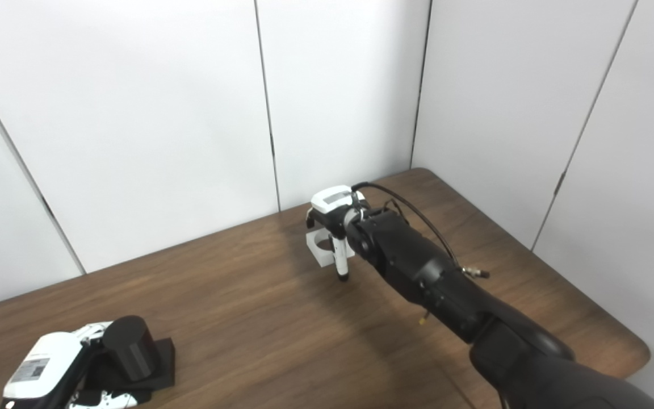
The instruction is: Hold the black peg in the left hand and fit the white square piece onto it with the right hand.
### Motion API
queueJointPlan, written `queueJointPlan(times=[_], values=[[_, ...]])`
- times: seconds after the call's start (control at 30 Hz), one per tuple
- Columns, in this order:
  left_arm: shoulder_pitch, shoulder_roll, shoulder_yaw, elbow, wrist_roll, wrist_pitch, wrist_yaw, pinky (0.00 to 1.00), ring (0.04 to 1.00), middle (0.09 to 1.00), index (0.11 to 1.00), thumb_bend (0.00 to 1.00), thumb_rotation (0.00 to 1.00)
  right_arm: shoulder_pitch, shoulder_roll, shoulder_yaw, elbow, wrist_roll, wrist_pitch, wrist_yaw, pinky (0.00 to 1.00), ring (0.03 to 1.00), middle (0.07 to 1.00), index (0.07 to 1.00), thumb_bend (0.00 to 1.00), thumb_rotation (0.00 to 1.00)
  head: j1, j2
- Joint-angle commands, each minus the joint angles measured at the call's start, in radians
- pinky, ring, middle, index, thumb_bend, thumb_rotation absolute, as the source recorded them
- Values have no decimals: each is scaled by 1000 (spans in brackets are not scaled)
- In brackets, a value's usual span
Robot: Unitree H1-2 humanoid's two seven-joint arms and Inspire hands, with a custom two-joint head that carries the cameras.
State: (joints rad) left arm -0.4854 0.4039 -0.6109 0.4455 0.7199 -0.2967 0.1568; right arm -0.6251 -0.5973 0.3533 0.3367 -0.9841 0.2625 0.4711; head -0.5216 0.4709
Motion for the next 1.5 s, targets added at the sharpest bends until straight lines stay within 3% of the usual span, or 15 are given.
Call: queueJointPlan(times=[0.0,0.2,0.23,0.27,0.3,0.37,0.5,0.83,1.1,1.47], values=[[76,32,-44,14,51,10,-117,714,815,812,490,524,60,-22,4,12,37,-2,-8,-48,879,896,873,776,781,125,-1,0],[83,39,-34,-8,45,20,-133,703,812,809,490,524,59,-41,-8,53,85,-29,31,-34,839,868,864,714,784,186,3,12],[84,40,-32,-11,44,20,-135,701,814,810,490,524,59,-40,-13,59,82,-33,40,-26,814,842,837,657,788,189,3,12],[84,41,-31,-13,43,19,-137,698,813,809,490,524,58,-39,-16,62,80,-36,46,-21,804,824,812,576,658,170,3,12],[85,42,-30,-13,43,17,-136,697,813,809,490,524,58,-39,-19,66,77,-39,51,-14,798,815,799,535,592,159,3,12],[85,41,-28,-10,44,13,-130,690,808,804,490,524,58,-37,-26,69,72,-41,62,0,792,794,763,497,537,150,3,14],[83,39,-25,-1,43,5,-120,680,802,799,489,524,58,-42,-44,93,51,-66,108,75,803,806,765,489,519,151,5,18],[89,42,-22,-18,42,10,-131,678,801,800,489,524,58,-20,-71,84,-14,-46,112,97,863,826,778,491,522,155,13,29],[92,39,-18,-32,42,28,-147,682,807,807,490,524,58,17,-67,-4,-139,62,51,27,968,883,794,484,520,144,55,55],[86,10,-31,-15,66,56,-145,708,822,813,490,525,63,38,-54,-35,-402,144,-6,65,932,874,774,478,520,136,199,91]])
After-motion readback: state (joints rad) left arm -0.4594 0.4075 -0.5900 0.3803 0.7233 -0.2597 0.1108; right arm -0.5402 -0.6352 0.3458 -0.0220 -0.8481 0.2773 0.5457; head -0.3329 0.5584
